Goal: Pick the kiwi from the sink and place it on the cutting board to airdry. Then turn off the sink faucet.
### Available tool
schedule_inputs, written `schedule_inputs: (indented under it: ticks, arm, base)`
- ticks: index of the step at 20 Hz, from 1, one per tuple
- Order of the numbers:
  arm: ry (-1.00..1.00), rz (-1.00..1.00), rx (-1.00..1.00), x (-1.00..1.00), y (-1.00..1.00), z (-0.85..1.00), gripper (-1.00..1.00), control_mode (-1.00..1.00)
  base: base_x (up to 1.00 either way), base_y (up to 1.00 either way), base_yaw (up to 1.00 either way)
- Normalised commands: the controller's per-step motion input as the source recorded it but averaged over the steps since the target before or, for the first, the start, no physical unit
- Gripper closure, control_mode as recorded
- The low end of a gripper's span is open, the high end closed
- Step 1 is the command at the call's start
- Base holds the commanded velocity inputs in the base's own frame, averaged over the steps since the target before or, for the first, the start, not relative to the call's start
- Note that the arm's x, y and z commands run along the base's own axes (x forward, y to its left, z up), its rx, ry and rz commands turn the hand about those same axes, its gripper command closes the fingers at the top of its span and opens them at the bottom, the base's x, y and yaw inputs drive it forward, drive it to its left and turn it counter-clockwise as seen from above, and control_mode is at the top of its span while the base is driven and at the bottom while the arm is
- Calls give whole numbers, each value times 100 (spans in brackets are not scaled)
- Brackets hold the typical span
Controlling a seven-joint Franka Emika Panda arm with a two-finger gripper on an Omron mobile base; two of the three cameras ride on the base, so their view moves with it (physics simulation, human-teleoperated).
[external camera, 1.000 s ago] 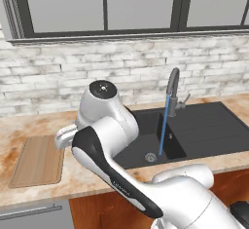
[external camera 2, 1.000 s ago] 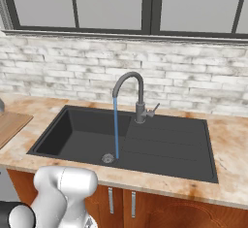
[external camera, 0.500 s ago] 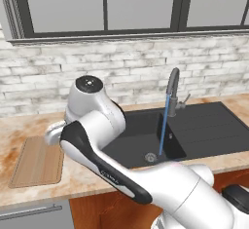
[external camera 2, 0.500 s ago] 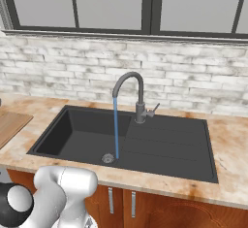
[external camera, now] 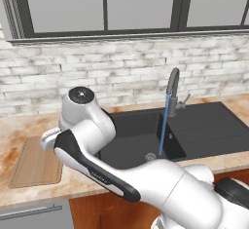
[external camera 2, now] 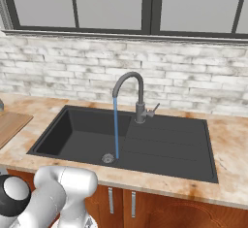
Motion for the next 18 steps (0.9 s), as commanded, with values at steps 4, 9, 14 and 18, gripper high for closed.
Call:
schedule_inputs:
  ticks: [4, 9, 14, 18]
  arm:
    - [1, 1, 12, 48, 11, -13, 100, -100]
    - [0, 1, 1, 15, 38, -6, 100, -100]
    - [1, 0, -4, 3, 37, -12, 100, -100]
    - [14, 0, -1, 8, 22, 0, 100, -100]
  base:
    - [0, 0, 0]
    - [0, 0, 0]
    - [0, 0, 0]
    - [0, 0, 0]
